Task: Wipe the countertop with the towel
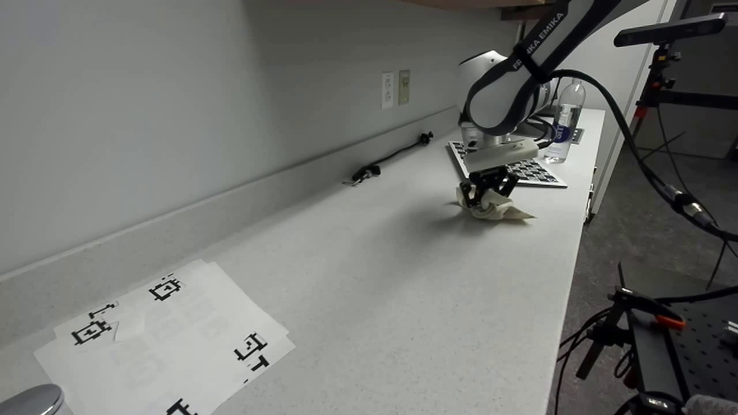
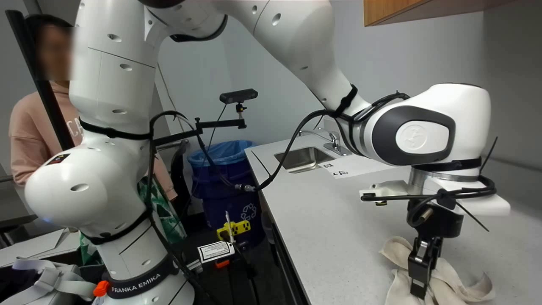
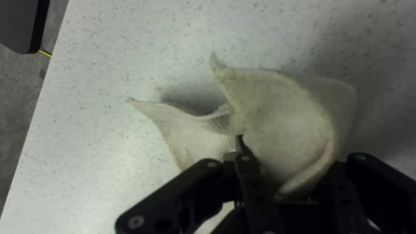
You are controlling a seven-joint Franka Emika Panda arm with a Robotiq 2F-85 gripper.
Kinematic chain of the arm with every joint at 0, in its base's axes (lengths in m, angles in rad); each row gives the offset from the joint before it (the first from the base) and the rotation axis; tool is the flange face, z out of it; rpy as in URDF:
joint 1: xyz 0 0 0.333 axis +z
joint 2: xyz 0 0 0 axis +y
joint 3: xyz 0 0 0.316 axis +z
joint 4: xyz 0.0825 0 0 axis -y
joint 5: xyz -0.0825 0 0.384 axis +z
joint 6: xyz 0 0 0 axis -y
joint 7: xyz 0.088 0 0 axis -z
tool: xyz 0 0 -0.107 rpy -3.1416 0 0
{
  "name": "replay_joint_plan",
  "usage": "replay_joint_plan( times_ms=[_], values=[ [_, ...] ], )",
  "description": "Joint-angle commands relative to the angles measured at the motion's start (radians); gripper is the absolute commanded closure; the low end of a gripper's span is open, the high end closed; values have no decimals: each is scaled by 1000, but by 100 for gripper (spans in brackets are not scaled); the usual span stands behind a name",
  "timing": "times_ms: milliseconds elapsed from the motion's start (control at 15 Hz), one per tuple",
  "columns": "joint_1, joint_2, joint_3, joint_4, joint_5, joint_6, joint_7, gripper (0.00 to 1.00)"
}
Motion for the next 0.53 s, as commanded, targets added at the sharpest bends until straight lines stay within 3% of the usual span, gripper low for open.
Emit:
replay_joint_plan(
  times_ms=[0,467],
  values=[
    [28,-35,46,0,-4,5,-19,97],
    [40,10,124,99,41,9,-29,97]
  ],
)
